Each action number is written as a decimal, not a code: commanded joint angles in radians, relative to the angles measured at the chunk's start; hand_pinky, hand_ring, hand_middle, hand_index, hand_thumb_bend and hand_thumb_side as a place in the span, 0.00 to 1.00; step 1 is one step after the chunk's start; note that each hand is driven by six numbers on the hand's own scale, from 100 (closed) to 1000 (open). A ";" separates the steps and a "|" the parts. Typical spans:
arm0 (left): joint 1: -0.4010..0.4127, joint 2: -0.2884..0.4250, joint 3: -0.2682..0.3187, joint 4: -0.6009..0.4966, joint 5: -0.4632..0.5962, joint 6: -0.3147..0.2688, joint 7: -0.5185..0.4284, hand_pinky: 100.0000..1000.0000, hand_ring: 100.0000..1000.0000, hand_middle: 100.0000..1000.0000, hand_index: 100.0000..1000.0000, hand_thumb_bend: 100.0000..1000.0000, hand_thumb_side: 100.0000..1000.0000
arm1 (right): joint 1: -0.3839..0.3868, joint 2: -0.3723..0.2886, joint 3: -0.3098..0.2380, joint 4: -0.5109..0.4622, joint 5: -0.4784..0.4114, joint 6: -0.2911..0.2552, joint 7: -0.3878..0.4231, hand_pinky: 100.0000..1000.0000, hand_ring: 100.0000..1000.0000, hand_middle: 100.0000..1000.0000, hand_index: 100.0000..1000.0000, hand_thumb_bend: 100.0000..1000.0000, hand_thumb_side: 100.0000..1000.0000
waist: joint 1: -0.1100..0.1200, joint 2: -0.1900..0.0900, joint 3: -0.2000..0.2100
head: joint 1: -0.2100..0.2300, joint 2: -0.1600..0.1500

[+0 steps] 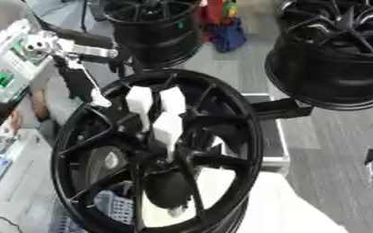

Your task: Pull the pin out of the wheel hub.

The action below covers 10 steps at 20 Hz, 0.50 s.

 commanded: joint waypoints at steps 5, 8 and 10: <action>-0.043 -0.028 -0.012 0.065 -0.013 -0.035 -0.027 0.74 0.70 0.79 0.88 0.34 0.09 | -0.004 -0.022 0.002 -0.011 0.000 -0.002 0.005 0.70 0.55 0.61 0.71 0.12 0.00 | -0.004 -0.014 -0.004 | 0.003 0.001; -0.040 -0.027 -0.017 0.071 -0.014 -0.043 -0.044 0.73 0.69 0.78 0.87 0.30 0.07 | -0.004 -0.023 0.002 -0.011 0.000 -0.002 0.005 0.70 0.55 0.61 0.71 0.12 0.00 | -0.003 -0.014 -0.002 | 0.004 0.002; -0.035 -0.028 -0.020 0.076 -0.021 -0.045 -0.046 0.72 0.67 0.76 0.86 0.28 0.05 | -0.005 -0.023 0.003 -0.011 0.000 -0.002 0.006 0.70 0.55 0.61 0.71 0.12 0.00 | -0.002 -0.014 -0.001 | 0.004 0.001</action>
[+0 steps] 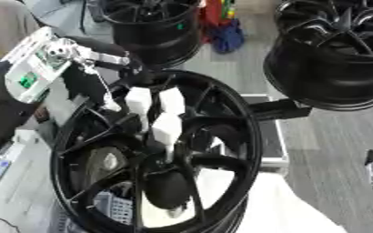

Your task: Pull the pin out of the wheel hub.

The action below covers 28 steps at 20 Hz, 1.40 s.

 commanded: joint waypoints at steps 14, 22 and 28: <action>0.016 -0.016 -0.008 0.034 0.029 -0.009 0.058 0.59 0.44 0.46 0.61 0.19 0.00 | -0.010 -0.015 -0.001 -0.010 0.000 -0.004 0.004 0.70 0.55 0.61 0.71 0.12 0.00 | -0.004 -0.009 -0.002 | 0.003 -0.004; 0.003 0.015 0.047 -0.007 0.081 0.008 0.102 0.57 0.41 0.43 0.57 0.16 0.00 | -0.009 -0.015 -0.003 -0.009 0.000 -0.004 0.002 0.70 0.55 0.61 0.71 0.12 0.00 | -0.004 -0.010 0.002 | 0.000 -0.003; -0.005 0.071 0.158 -0.036 0.124 0.041 0.181 0.57 0.40 0.42 0.57 0.19 0.00 | -0.006 -0.015 -0.005 -0.009 0.000 -0.003 -0.001 0.70 0.55 0.61 0.71 0.13 0.00 | -0.006 -0.012 0.008 | -0.003 -0.004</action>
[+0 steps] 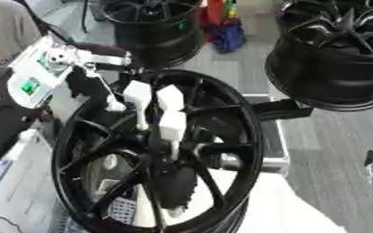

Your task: Pull the pin out of the wheel hub.

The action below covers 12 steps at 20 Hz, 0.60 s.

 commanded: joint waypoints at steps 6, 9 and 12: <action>0.104 0.167 0.158 0.015 -0.003 0.052 0.108 0.57 0.42 0.44 0.59 0.19 0.00 | -0.006 -0.012 -0.013 -0.008 0.002 -0.001 -0.007 0.70 0.55 0.61 0.71 0.12 0.00 | -0.001 -0.007 0.015 | -0.014 -0.006; 0.201 0.187 0.207 0.101 -0.041 0.091 0.150 0.58 0.42 0.45 0.61 0.20 0.00 | -0.008 -0.011 -0.015 -0.009 0.003 -0.001 -0.008 0.70 0.55 0.61 0.71 0.12 0.00 | -0.003 -0.003 0.020 | -0.018 -0.009; 0.281 0.179 0.250 0.205 -0.079 0.116 0.189 0.59 0.45 0.48 0.63 0.20 0.00 | -0.010 -0.010 -0.017 -0.011 0.003 -0.001 -0.010 0.70 0.55 0.61 0.71 0.13 0.00 | -0.006 0.000 0.020 | -0.019 -0.011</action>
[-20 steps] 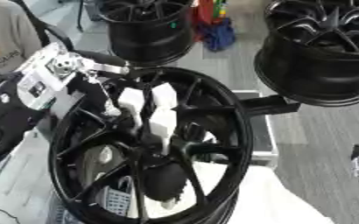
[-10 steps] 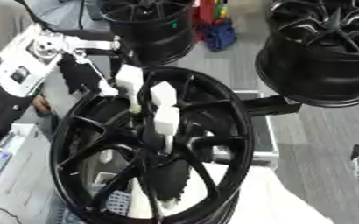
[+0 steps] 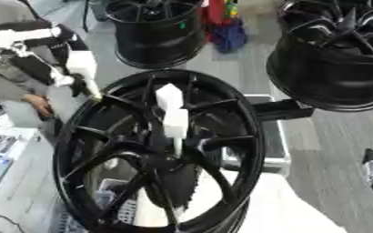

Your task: Pull the pin out of the wheel hub.

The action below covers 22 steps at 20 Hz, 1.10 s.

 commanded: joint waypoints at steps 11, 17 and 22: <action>0.176 -0.012 0.166 0.305 -0.037 0.066 0.169 0.64 0.57 0.63 0.77 0.31 0.00 | -0.013 -0.006 -0.013 -0.015 0.003 0.001 -0.008 0.70 0.55 0.61 0.71 0.13 0.00 | -0.011 0.002 0.007 | -0.009 -0.010; 0.202 -0.014 0.184 0.342 -0.069 0.080 0.201 0.76 0.73 0.84 0.92 0.75 0.27 | -0.013 -0.007 -0.014 -0.015 0.003 0.001 -0.009 0.70 0.55 0.61 0.71 0.13 0.00 | -0.012 0.000 0.010 | -0.010 -0.010; 0.217 -0.040 0.227 0.286 -0.037 0.073 0.300 0.68 0.64 0.74 0.86 0.70 0.28 | -0.012 -0.006 -0.016 -0.017 0.002 0.002 -0.010 0.70 0.55 0.61 0.71 0.13 0.00 | -0.016 -0.003 0.013 | -0.015 -0.014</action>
